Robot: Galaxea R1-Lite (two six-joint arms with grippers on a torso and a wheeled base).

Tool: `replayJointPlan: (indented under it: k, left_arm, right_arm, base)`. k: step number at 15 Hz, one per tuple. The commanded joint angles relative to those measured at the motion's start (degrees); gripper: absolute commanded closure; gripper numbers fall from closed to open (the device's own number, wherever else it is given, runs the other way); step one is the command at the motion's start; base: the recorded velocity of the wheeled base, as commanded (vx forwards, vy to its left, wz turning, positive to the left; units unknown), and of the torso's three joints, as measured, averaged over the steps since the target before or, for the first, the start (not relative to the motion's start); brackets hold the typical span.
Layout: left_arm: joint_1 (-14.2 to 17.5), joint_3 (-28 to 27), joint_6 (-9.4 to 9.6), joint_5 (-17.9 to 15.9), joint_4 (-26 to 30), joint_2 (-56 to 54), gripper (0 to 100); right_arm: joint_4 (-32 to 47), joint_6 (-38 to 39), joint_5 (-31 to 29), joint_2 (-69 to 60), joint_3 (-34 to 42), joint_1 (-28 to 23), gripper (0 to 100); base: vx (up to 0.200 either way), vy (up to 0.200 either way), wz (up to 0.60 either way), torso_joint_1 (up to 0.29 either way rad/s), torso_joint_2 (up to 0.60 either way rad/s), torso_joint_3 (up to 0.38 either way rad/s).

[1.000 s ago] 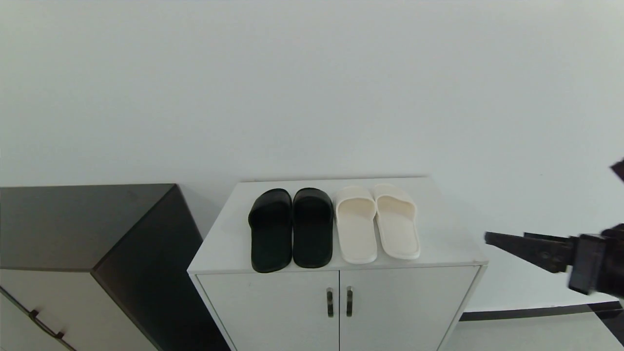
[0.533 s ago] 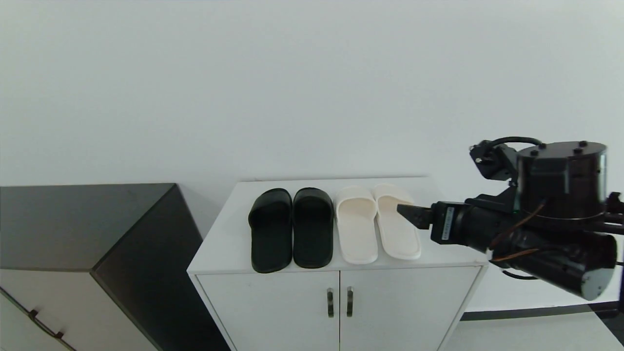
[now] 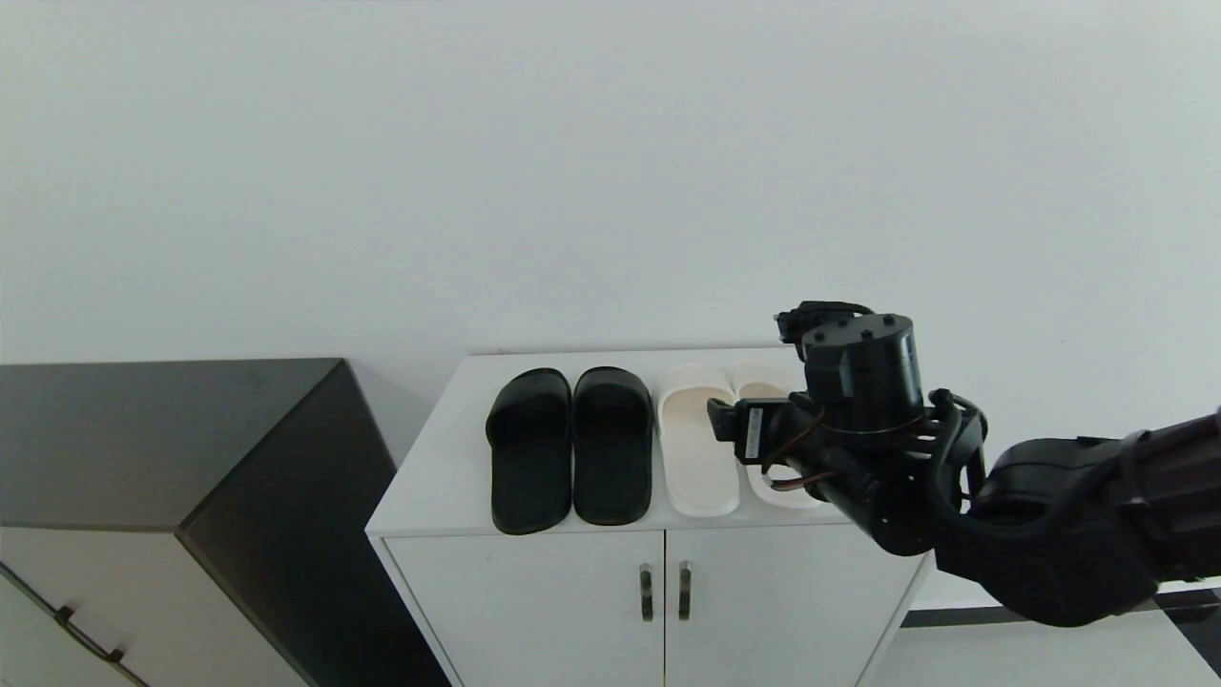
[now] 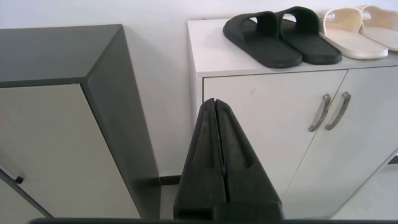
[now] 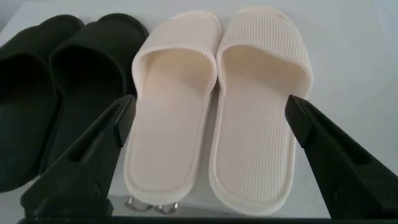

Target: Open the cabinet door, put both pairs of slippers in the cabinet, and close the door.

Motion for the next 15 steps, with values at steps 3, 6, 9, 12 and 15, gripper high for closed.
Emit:
replayJointPlan:
  k: [3, 6, 9, 12, 15]
  left_arm:
    - [-0.01, 0.0, -0.01, -0.08, -0.01, 0.08, 100]
    - [-0.01, 0.0, -0.01, -0.08, -0.01, 0.08, 100]
    - [-0.01, 0.0, -0.01, 0.01, -0.01, 0.08, 100]
    - [0.07, 0.0, -0.01, -0.08, -0.01, 0.08, 100]
    - [-0.01, 0.0, -0.01, -0.08, 0.08, 0.08, 100]
  right_arm:
    - [-6.16, -3.35, -1.84, 8.86, -1.87, -0.21, 0]
    - [-6.42, -4.41, -2.1, 11.85, -5.12, -2.06, 0]
    - [-6.34, -5.11, -1.75, 14.84, -9.08, -3.29, 0]
    - [-6.16, -5.29, -1.66, 17.56, -11.98, -4.08, 0]
    - [-6.16, -5.29, -1.66, 19.58, -14.61, -5.13, 0]
  base:
    - [0.0, 0.0, 0.0, 0.0, 0.0, 0.0]
    - [0.0, 0.0, 0.0, 0.0, 0.0, 0.0]
    - [0.0, 0.0, 0.0, 0.0, 0.0, 0.0]
    - [0.0, 0.0, 0.0, 0.0, 0.0, 0.0]
    - [0.0, 0.0, 0.0, 0.0, 0.0, 0.0]
